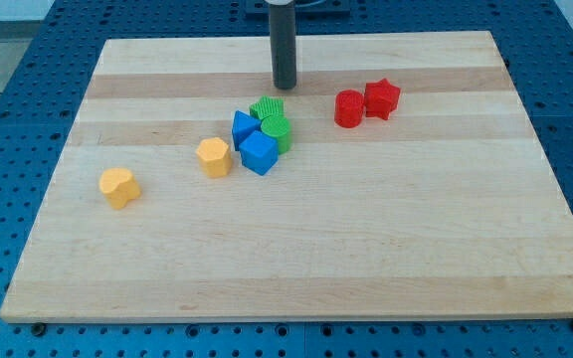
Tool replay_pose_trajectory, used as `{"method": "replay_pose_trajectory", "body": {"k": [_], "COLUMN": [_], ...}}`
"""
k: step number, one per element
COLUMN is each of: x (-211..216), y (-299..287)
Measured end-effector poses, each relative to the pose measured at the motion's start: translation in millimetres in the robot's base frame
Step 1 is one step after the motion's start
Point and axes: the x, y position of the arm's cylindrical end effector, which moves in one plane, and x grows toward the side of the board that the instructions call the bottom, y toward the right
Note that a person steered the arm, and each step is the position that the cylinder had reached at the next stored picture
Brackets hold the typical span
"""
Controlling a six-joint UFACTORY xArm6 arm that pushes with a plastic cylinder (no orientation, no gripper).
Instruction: Push the red blocks to the bottom of the board
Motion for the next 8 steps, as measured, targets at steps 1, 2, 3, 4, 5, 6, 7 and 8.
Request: {"method": "replay_pose_trajectory", "body": {"k": [1,2,3,4,5,6,7,8], "x": [-14.7,-11.7,-4.4,10.5,45.8,65.5,49.2,24.7], "y": [42.3,88.3,125.5,153.8,155.7,158.8,168.7,168.2]}}
